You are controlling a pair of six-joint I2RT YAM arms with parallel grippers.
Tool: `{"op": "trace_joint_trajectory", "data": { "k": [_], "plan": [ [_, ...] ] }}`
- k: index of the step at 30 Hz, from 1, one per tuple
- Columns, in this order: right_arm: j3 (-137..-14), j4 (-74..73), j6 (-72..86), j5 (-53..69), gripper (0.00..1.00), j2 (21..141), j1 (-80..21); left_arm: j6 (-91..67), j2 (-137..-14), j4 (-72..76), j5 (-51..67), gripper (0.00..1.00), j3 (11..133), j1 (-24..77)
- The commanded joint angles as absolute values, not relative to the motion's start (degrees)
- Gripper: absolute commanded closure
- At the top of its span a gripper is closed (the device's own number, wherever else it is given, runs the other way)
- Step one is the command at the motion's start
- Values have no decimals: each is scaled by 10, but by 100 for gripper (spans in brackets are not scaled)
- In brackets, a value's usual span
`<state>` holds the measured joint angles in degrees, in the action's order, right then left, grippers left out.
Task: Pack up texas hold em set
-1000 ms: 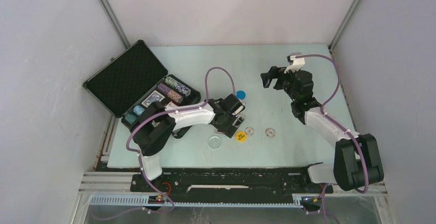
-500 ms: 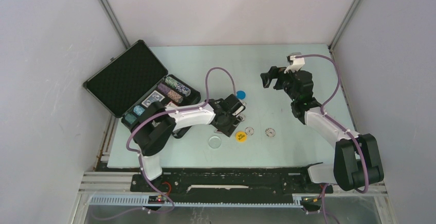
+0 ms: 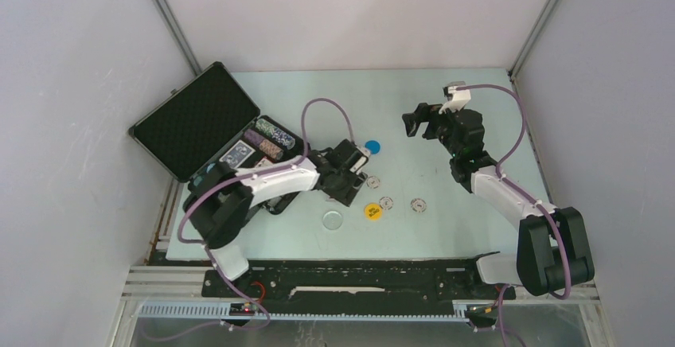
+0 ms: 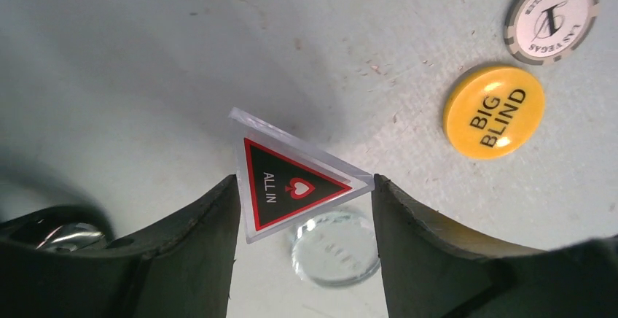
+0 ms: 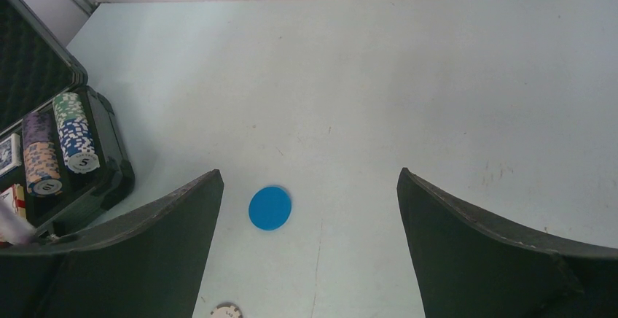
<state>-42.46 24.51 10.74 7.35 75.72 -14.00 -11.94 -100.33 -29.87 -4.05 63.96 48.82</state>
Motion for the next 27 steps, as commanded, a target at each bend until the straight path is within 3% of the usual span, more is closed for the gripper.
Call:
{"op": "trace_joint_trajectory", "data": {
  "k": [1, 7, 12, 14, 19, 27],
  "plan": [
    [-441, 262, 101, 69, 0, 746, -145, -112, -908, -284, -20, 50, 618, 450],
    [-441, 263, 103, 71, 0, 747, -146, -110, -809, -348, -26, 51, 603, 363],
    [-441, 268, 107, 76, 0, 749, -147, -145, -719, -358, 46, 51, 569, 186],
    [-441, 268, 108, 77, 1, 750, -147, -152, -709, -355, 66, 56, 564, 113],
    [-441, 270, 108, 79, 0, 751, -147, -163, -754, -336, 102, 63, 582, -34],
    [-441, 277, 114, 86, 0, 757, -146, -125, -879, -364, 34, 65, 680, -90]
  ]
}}
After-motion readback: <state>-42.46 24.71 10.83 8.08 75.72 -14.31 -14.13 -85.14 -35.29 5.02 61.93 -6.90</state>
